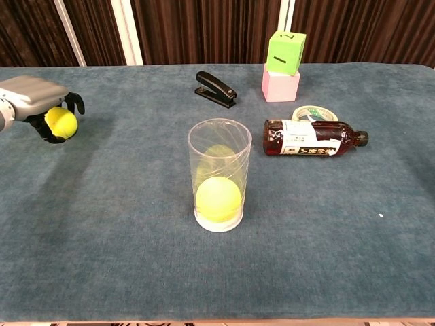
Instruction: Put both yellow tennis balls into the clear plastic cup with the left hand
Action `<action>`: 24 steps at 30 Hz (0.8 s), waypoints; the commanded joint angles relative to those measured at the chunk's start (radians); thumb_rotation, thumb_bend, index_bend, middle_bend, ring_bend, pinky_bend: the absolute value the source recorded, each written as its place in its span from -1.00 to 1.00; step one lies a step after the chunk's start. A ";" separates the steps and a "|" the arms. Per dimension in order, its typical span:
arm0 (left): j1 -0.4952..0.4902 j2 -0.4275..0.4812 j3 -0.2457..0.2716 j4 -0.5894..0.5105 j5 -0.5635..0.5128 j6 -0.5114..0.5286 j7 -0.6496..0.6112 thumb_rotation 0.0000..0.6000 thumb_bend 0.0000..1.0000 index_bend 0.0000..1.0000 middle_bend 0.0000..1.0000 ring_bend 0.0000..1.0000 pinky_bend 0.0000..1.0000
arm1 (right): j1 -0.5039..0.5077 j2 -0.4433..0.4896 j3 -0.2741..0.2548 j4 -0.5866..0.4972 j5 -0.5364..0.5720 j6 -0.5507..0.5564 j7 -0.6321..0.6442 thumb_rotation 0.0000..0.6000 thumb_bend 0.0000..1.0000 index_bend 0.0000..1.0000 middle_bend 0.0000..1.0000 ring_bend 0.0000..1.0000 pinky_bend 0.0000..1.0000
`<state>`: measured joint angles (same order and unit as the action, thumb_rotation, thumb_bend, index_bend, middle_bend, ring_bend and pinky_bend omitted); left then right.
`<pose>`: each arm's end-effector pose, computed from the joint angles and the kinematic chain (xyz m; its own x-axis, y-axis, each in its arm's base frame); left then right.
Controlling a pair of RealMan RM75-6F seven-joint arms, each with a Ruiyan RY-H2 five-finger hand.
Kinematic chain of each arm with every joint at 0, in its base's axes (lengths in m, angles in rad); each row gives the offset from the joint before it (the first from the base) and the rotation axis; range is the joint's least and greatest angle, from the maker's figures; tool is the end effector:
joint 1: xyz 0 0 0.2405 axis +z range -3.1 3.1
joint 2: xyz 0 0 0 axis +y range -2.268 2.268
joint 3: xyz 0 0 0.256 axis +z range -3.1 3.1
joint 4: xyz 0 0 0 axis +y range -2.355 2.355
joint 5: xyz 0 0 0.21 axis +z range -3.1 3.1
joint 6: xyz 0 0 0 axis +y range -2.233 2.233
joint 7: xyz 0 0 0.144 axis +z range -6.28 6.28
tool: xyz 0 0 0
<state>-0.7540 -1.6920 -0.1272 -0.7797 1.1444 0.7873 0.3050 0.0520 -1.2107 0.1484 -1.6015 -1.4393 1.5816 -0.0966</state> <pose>-0.2721 0.4148 0.0047 0.7540 0.2116 0.6218 0.6561 -0.1975 -0.7284 -0.3073 -0.1883 0.1615 0.4019 0.1667 0.9004 -0.9155 0.0924 0.3915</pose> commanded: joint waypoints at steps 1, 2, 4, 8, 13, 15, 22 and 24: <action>0.003 -0.002 -0.006 0.004 -0.019 -0.007 0.027 1.00 -0.50 -0.37 -0.24 -0.25 0.12 | 0.000 0.000 0.000 0.000 0.001 0.000 0.000 1.00 -0.30 -0.82 -1.00 -1.00 -1.00; 0.005 0.000 -0.010 0.001 -0.029 -0.007 0.040 1.00 -0.48 -0.36 -0.22 -0.23 0.14 | -0.001 0.000 0.001 -0.001 0.002 0.001 0.000 1.00 -0.30 -0.82 -1.00 -1.00 -1.00; 0.007 0.005 -0.015 -0.009 -0.036 -0.001 0.053 1.00 -0.46 -0.34 -0.19 -0.21 0.18 | -0.001 -0.001 0.003 -0.001 0.004 0.002 0.001 1.00 -0.30 -0.82 -1.00 -1.00 -1.00; 0.015 0.020 -0.020 -0.026 -0.037 0.024 0.074 1.00 -0.39 -0.29 -0.11 -0.12 0.30 | -0.001 -0.002 0.004 -0.003 0.009 0.000 0.001 1.00 -0.30 -0.82 -1.00 -1.00 -1.00; 0.026 0.031 -0.028 -0.032 -0.047 0.038 0.080 1.00 -0.29 -0.20 -0.01 -0.02 0.40 | -0.001 -0.004 0.004 -0.003 0.009 -0.001 -0.001 1.00 -0.30 -0.82 -1.00 -1.00 -1.00; 0.028 0.036 -0.031 -0.037 -0.042 0.046 0.072 1.00 -0.26 -0.18 0.01 0.00 0.40 | 0.000 -0.005 0.004 -0.002 0.011 -0.002 -0.001 1.00 -0.30 -0.82 -1.00 -1.00 -1.00; 0.031 0.100 -0.048 -0.160 0.034 0.142 -0.010 1.00 -0.25 -0.17 0.00 0.01 0.40 | 0.003 -0.010 0.004 0.002 0.017 -0.011 -0.005 1.00 -0.30 -0.82 -1.00 -1.00 -1.00; 0.033 0.142 -0.052 -0.249 0.069 0.178 -0.030 1.00 -0.25 -0.17 0.00 0.01 0.40 | 0.003 -0.011 0.005 0.003 0.019 -0.010 -0.006 1.00 -0.30 -0.82 -1.00 -1.00 -1.00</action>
<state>-0.7234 -1.6002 -0.1702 -0.9348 1.1680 0.9156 0.3098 0.0546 -1.2211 0.1538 -1.5987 -1.4207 1.5717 -0.1030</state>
